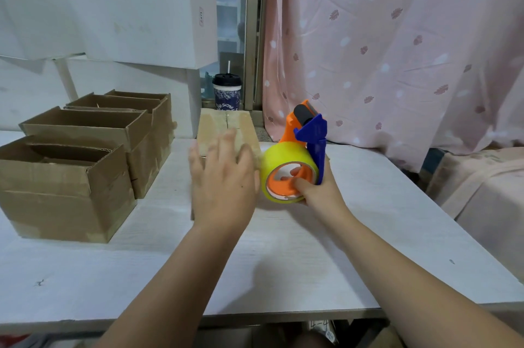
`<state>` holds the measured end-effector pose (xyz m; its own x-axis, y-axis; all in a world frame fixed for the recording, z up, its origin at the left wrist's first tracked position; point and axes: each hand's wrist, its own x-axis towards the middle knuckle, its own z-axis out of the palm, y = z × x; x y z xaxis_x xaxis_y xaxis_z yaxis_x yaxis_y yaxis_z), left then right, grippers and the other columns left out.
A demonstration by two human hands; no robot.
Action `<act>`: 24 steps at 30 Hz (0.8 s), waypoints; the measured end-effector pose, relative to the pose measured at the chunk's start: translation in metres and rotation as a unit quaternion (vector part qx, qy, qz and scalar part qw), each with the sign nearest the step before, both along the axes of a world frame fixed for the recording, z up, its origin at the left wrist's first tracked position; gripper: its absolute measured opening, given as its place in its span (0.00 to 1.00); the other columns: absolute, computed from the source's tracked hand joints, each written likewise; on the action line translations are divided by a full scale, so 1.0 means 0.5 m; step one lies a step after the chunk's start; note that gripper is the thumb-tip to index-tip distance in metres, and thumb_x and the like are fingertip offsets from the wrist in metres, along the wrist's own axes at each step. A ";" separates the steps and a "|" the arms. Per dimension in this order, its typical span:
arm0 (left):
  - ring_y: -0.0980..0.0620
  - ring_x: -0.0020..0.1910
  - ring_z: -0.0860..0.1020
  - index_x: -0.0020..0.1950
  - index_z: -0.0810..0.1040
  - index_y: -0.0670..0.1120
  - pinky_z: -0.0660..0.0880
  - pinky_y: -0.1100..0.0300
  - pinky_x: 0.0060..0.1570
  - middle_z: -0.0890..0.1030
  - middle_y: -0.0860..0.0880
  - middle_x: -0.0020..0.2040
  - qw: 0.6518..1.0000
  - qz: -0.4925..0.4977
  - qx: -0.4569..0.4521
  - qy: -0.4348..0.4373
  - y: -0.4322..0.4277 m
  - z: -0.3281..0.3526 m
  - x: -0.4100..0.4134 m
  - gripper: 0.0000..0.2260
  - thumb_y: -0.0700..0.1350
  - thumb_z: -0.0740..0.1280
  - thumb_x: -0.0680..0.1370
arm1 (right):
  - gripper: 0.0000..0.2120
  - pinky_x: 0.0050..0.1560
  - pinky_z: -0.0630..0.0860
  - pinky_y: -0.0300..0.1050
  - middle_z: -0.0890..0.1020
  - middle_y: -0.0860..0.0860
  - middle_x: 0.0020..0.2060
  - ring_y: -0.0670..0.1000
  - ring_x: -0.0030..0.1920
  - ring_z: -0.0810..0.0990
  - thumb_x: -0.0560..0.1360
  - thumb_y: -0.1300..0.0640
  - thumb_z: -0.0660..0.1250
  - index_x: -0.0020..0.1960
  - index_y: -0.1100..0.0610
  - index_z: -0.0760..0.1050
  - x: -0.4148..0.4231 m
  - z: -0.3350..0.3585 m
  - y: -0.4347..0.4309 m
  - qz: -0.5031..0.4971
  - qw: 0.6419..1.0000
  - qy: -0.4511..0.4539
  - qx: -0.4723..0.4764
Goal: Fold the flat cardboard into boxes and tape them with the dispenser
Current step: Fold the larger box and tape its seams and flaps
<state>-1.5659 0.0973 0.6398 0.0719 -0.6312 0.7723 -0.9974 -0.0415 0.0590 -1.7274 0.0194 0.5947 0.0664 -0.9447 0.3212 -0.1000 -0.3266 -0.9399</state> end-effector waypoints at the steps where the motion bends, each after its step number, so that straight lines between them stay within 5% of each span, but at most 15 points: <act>1: 0.40 0.52 0.78 0.52 0.81 0.43 0.67 0.42 0.62 0.79 0.41 0.56 0.999 -0.030 -0.018 -0.010 -0.009 -0.004 -0.003 0.14 0.41 0.73 0.67 | 0.32 0.45 0.80 0.38 0.78 0.29 0.46 0.35 0.49 0.79 0.71 0.66 0.69 0.60 0.33 0.66 0.002 0.001 0.003 0.007 1.000 0.010 -0.009; 4: 0.40 0.44 0.79 0.49 0.82 0.41 0.74 0.46 0.53 0.81 0.41 0.45 0.994 -0.078 -0.074 -0.013 -0.029 -0.017 0.002 0.13 0.35 0.74 0.65 | 0.32 0.46 0.76 0.31 0.74 0.24 0.48 0.33 0.52 0.77 0.72 0.62 0.71 0.68 0.37 0.64 0.001 0.012 0.012 0.021 0.998 0.040 -0.035; 7: 0.41 0.39 0.77 0.46 0.83 0.43 0.73 0.50 0.48 0.81 0.43 0.43 0.993 -0.063 -0.099 0.006 -0.040 -0.027 0.017 0.11 0.35 0.75 0.66 | 0.30 0.41 0.73 0.26 0.73 0.24 0.47 0.33 0.50 0.76 0.69 0.57 0.70 0.57 0.25 0.66 0.001 0.039 0.029 0.017 0.994 0.081 -0.072; 10: 0.42 0.38 0.77 0.46 0.82 0.44 0.71 0.51 0.48 0.80 0.44 0.42 0.994 -0.034 -0.104 0.002 -0.047 -0.033 0.017 0.10 0.36 0.75 0.67 | 0.25 0.40 0.71 0.26 0.77 0.29 0.47 0.35 0.48 0.77 0.65 0.54 0.67 0.57 0.31 0.70 0.009 0.053 0.035 0.003 0.989 0.092 -0.114; 13: 0.42 0.39 0.77 0.46 0.82 0.44 0.68 0.52 0.51 0.80 0.44 0.42 0.992 -0.033 -0.121 0.009 -0.051 -0.039 0.015 0.09 0.36 0.74 0.68 | 0.36 0.37 0.76 0.33 0.78 0.34 0.46 0.42 0.44 0.78 0.65 0.53 0.68 0.67 0.29 0.61 0.003 0.068 0.032 -0.008 0.982 0.124 -0.143; 18: 0.41 0.40 0.76 0.42 0.81 0.44 0.71 0.48 0.54 0.79 0.44 0.42 0.988 -0.049 -0.127 0.073 -0.051 -0.036 0.010 0.03 0.37 0.72 0.70 | 0.43 0.45 0.76 0.34 0.76 0.37 0.53 0.46 0.45 0.77 0.66 0.51 0.71 0.65 0.20 0.49 -0.033 0.099 0.020 -0.010 0.940 0.233 -0.248; 21: 0.41 0.40 0.76 0.41 0.80 0.43 0.72 0.47 0.54 0.79 0.43 0.43 0.989 -0.045 -0.117 0.079 -0.053 -0.032 0.003 0.01 0.40 0.70 0.72 | 0.41 0.46 0.69 0.26 0.74 0.43 0.52 0.42 0.46 0.71 0.69 0.52 0.70 0.70 0.26 0.51 -0.037 0.111 0.008 -0.013 0.919 0.276 -0.281; 24: 0.41 0.38 0.76 0.40 0.80 0.43 0.73 0.48 0.49 0.80 0.43 0.42 0.990 -0.046 -0.115 0.063 -0.053 -0.028 0.006 0.00 0.39 0.70 0.70 | 0.39 0.46 0.63 0.22 0.72 0.47 0.49 0.38 0.45 0.67 0.69 0.58 0.67 0.76 0.44 0.56 -0.044 0.126 0.000 -0.014 0.880 0.329 -0.342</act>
<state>-1.5629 0.0710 0.6257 0.1271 -0.4480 0.8850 -0.9807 0.0772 0.1799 -1.7492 0.0195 0.6579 0.4299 -0.5503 0.7157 -0.5669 -0.7816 -0.2604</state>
